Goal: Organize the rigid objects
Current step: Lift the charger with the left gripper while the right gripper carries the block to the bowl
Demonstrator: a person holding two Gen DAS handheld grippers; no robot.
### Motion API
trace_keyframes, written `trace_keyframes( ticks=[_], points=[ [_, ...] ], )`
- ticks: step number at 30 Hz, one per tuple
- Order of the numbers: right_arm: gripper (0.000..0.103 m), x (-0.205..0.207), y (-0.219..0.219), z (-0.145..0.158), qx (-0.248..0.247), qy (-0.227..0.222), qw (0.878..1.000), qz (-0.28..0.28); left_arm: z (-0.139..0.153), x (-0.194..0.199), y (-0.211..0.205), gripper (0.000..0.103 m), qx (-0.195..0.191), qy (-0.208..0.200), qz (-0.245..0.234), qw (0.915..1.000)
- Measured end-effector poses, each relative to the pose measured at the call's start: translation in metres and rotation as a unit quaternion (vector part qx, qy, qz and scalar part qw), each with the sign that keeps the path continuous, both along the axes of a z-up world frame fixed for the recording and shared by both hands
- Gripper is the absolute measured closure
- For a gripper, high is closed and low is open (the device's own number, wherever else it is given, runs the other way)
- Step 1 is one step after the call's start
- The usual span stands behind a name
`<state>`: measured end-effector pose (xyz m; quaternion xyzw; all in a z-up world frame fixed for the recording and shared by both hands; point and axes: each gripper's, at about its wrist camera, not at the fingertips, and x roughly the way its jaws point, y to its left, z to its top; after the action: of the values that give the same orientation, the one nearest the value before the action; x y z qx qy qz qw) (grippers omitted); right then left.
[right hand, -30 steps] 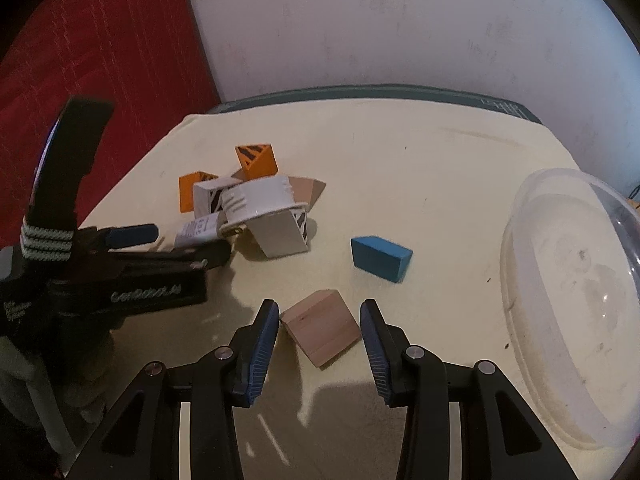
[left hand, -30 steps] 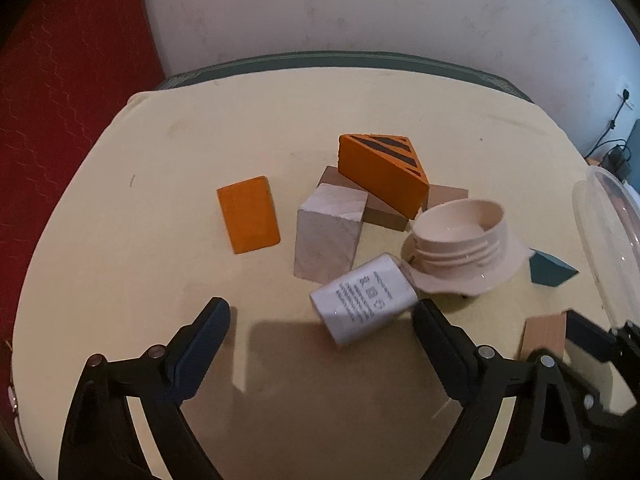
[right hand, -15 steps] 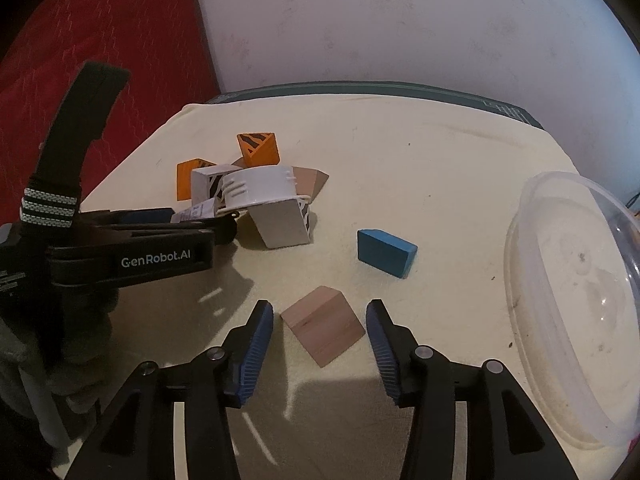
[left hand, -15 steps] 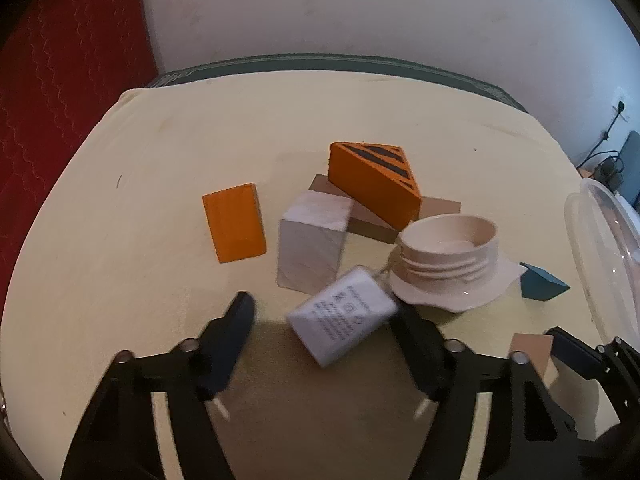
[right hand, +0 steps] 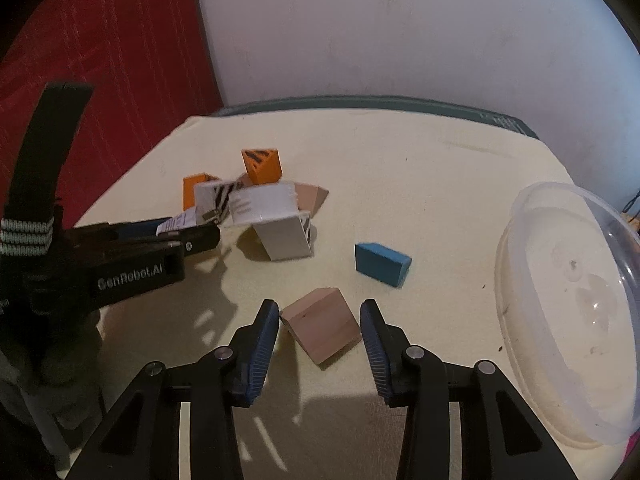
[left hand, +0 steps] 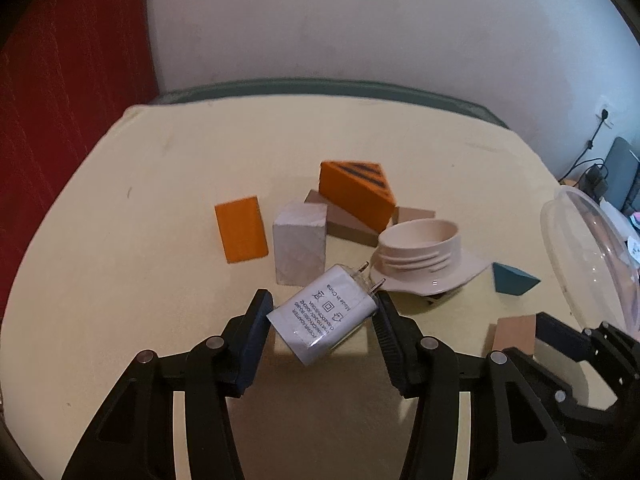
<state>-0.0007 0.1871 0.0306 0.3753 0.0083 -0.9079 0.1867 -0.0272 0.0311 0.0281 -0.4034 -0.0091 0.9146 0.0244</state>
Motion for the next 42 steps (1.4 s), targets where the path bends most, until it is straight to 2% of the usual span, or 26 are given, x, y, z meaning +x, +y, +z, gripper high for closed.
trace_keyframes(
  ticks=[8, 12, 15, 19, 24, 33, 35, 37, 42],
  points=[
    [0.058, 0.011, 0.020, 0.022, -0.038, 0.039, 0.998, -0.017, 0.009, 0.011, 0.005, 0.050, -0.009, 0.026, -0.005, 0.9996],
    [0.058, 0.014, 0.041, 0.034, -0.061, 0.060, 0.995, -0.056, 0.007, 0.012, 0.005, 0.051, -0.011, 0.026, -0.002, 0.9996],
    [0.058, 0.012, 0.062, 0.039, -0.071, 0.073, 0.989, -0.108, 0.008, 0.013, 0.007, 0.051, -0.014, 0.027, -0.001, 0.9995],
    [0.058, 0.012, 0.092, 0.043, -0.079, 0.089, 0.976, -0.184, 0.009, 0.015, 0.008, 0.051, -0.017, 0.030, -0.001, 0.9994],
    [0.058, 0.011, 0.115, 0.046, -0.075, 0.094, 0.961, -0.247, 0.012, 0.019, 0.008, 0.051, -0.017, 0.030, -0.001, 0.9994],
    [0.058, 0.013, 0.143, 0.033, -0.048, 0.068, 0.935, -0.346, 0.023, 0.023, 0.012, 0.051, -0.019, 0.035, -0.004, 0.9992],
    [0.053, 0.013, 0.149, 0.032, -0.052, 0.063, 0.928, -0.363, 0.028, 0.024, 0.016, 0.051, -0.020, 0.038, -0.010, 0.9990],
    [0.038, 0.014, 0.156, 0.032, -0.057, 0.061, 0.921, -0.381, 0.031, 0.025, 0.020, 0.051, -0.021, 0.041, -0.016, 0.9988],
    [0.036, 0.017, 0.166, 0.035, -0.070, 0.065, 0.908, -0.408, 0.041, 0.026, 0.035, 0.051, -0.025, 0.051, -0.041, 0.9976]
  ],
)
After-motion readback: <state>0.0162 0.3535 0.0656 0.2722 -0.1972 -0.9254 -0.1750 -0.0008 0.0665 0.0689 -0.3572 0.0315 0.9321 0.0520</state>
